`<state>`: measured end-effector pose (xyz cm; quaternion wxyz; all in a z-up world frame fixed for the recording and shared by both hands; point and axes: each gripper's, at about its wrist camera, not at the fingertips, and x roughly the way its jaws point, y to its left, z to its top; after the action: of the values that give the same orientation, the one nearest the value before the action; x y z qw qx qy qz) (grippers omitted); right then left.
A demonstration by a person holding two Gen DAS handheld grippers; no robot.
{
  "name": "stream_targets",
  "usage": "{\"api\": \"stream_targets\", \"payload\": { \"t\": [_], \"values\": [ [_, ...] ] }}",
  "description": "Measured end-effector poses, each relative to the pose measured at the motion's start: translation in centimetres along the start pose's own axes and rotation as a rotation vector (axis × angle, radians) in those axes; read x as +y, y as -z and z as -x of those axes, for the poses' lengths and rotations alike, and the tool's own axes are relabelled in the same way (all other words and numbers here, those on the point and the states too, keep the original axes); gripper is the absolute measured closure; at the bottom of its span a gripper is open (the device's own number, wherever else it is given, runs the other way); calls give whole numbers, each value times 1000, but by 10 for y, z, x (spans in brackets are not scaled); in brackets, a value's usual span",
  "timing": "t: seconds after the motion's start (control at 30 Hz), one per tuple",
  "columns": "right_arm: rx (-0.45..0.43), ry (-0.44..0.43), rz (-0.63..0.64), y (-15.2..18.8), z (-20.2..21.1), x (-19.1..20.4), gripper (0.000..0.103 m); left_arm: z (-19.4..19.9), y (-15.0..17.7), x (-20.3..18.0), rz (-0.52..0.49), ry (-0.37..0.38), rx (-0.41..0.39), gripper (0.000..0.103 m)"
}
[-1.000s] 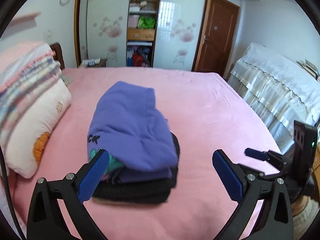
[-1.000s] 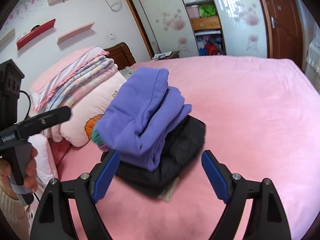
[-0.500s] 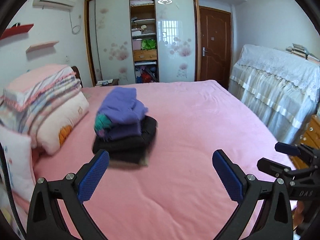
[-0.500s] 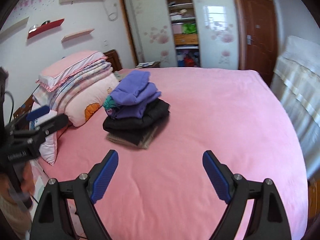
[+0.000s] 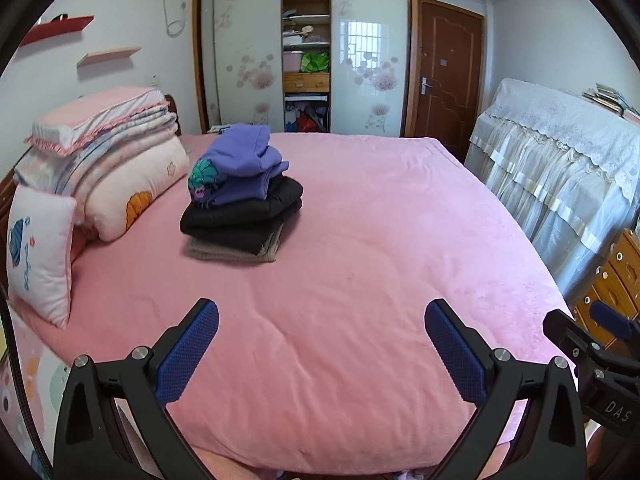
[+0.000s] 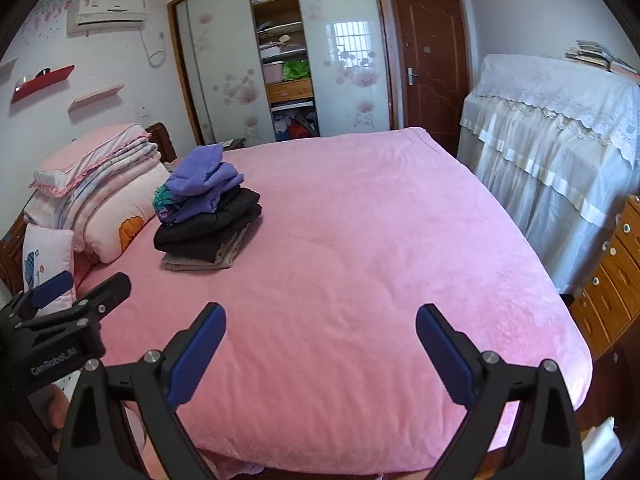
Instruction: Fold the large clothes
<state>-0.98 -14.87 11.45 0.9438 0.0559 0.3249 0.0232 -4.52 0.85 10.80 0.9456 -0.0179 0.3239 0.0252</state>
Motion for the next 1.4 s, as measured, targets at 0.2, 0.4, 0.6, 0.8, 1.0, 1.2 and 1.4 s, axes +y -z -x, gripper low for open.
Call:
{"api": "stream_targets", "payload": {
  "t": [0.2, 0.4, 0.6, 0.8, 1.0, 1.2, 1.4],
  "values": [
    [9, 19, -5, 14, 3, -6, 6, -1, 11, -5, -26, -19, 17, 1],
    [-6, 49, 31, 21, 3, -2, 6, -12, 14, -12, -31, 14, 63, 1],
    [-8, 53, 49, 22, 2, 2, 6, -16, 13, -14, -32, 24, 63, 1],
    [-7, 49, 57, 21, -1, 6, 6, -17, 14, -15, -32, 25, 68, 1],
    [-6, 51, 64, 23, -4, 8, 6, -22, 13, -13, -42, 27, 70, 1],
    [-6, 52, 57, 23, -4, 5, 6, -27, 15, -13, -43, 32, 75, 1],
    [-8, 51, 58, 22, -4, 4, 6, -27, 15, -13, -44, 32, 75, 1]
  ]
}}
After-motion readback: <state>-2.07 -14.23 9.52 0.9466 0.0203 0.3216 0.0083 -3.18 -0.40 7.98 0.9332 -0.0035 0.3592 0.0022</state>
